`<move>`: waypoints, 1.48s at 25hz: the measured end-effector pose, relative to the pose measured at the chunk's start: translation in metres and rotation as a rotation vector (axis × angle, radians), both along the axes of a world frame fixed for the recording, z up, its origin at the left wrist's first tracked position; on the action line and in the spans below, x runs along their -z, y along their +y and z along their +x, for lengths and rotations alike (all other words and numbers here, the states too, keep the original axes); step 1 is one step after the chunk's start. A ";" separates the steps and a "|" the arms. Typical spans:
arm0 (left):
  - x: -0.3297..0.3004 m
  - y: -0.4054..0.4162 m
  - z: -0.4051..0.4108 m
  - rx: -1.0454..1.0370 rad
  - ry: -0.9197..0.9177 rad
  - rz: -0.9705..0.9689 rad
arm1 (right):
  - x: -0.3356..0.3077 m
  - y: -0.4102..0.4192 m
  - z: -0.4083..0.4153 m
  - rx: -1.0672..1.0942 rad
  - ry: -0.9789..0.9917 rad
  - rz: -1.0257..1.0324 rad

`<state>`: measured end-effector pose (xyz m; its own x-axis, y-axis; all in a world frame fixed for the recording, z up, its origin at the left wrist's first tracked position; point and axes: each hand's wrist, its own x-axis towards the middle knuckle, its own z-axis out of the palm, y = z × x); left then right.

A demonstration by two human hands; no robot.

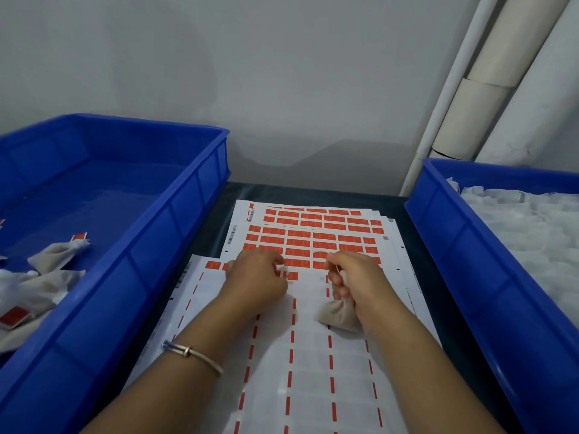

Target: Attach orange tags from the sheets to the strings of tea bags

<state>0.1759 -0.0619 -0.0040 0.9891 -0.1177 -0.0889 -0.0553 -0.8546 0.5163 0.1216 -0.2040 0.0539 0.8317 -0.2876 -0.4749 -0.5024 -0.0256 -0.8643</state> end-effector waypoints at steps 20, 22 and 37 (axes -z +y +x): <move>-0.017 0.004 -0.019 0.087 -0.221 -0.127 | 0.015 -0.013 0.052 -0.591 0.006 -0.613; -0.016 0.001 -0.024 0.042 -0.213 -0.199 | 0.014 -0.017 0.047 -0.557 -0.016 -0.502; -0.014 -0.001 -0.033 -0.089 -0.182 -0.393 | 0.027 -0.021 0.033 -0.327 -0.111 -0.058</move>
<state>0.1427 -0.0631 0.0102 0.9923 -0.0215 0.1218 -0.1102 -0.6012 0.7915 0.1545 -0.2250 0.0267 0.9301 -0.0218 -0.3666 -0.3622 -0.2204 -0.9057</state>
